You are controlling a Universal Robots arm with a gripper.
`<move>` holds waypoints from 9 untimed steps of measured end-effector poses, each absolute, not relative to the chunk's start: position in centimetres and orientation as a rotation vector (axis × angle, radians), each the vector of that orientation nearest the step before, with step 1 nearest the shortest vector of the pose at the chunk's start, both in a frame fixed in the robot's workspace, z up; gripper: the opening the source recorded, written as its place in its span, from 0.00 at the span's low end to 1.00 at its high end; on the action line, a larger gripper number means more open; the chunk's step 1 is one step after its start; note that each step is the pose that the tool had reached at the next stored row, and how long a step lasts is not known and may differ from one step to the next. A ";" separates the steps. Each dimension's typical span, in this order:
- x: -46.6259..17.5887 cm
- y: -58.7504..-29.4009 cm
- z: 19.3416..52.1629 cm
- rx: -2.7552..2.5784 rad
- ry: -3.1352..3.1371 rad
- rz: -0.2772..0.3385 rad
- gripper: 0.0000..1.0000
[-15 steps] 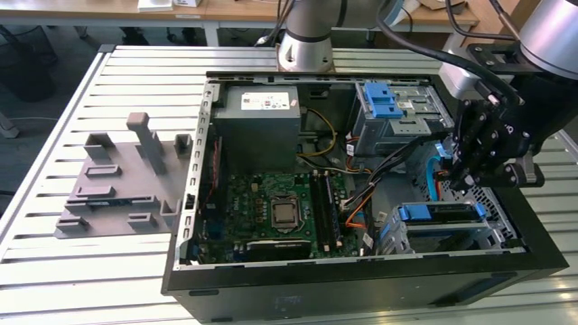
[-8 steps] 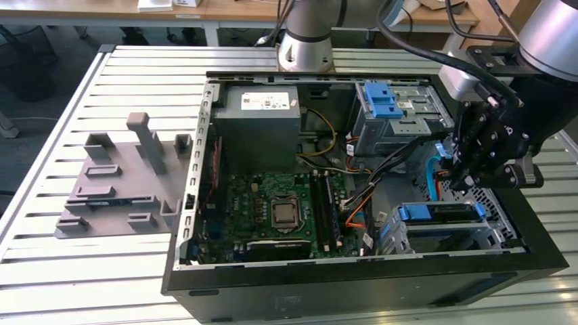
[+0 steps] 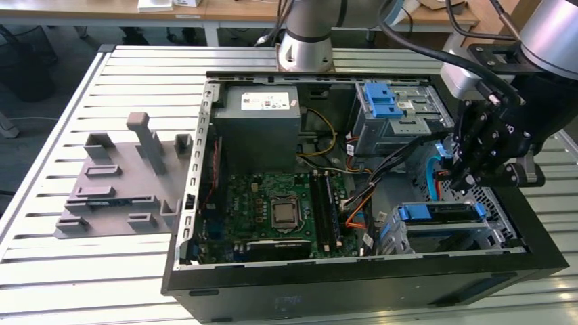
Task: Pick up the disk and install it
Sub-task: 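Insert the first disk wire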
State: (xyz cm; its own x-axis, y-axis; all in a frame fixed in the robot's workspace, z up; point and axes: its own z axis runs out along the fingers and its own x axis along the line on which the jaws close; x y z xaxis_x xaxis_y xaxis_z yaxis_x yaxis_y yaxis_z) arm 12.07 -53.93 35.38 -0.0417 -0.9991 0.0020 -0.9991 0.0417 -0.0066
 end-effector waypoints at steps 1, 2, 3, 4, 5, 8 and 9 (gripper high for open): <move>12.1 -53.9 35.5 -2.172 2.265 -0.010 0.25; 12.1 -53.9 35.5 -2.172 2.265 -0.009 0.25; 12.1 -53.9 35.5 -2.172 2.265 -0.009 0.25; 12.1 -53.9 35.5 -2.173 2.265 -0.010 0.25; 12.1 -53.9 35.5 -2.174 2.266 -0.012 0.25; 12.1 -53.9 35.4 -2.177 2.270 -0.021 0.25; 12.1 -53.9 35.3 -2.177 2.270 -0.022 0.25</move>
State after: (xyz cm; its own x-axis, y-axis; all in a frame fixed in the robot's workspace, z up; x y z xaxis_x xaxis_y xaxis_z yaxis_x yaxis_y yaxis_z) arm 12.11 -53.87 35.32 -0.0416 -0.9991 0.0123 -0.9991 0.0415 -0.0075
